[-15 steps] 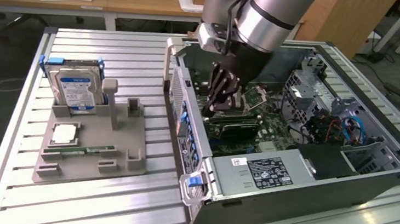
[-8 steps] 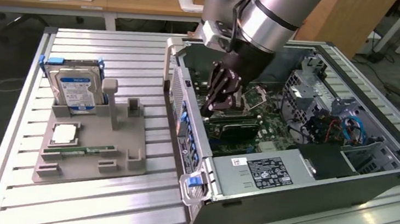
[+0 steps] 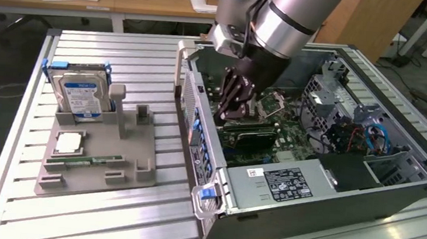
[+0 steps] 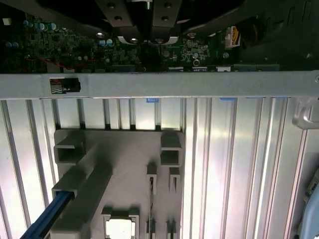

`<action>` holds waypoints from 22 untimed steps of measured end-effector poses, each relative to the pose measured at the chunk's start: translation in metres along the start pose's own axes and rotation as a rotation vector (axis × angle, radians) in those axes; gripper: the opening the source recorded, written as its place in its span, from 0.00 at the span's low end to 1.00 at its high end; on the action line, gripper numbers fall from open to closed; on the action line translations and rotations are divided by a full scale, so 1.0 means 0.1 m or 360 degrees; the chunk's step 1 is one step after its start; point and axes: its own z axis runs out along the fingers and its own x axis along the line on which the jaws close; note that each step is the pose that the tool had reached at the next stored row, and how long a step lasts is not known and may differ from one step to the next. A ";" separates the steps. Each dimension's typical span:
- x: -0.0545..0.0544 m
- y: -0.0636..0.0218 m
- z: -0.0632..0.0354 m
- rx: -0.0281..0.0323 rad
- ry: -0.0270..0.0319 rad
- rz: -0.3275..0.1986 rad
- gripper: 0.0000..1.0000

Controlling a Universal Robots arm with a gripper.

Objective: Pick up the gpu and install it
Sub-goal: 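Press down on the gpu until it lock into place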

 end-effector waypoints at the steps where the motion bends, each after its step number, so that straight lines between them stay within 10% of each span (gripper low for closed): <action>1: 0.00 0.002 0.007 -0.00001 0.00002 0.0000 0.10; 13: 0.00 0.002 0.027 -0.00010 0.00030 0.0001 0.10; 22: 0.00 -0.009 0.010 -0.00297 -0.00005 0.0011 0.10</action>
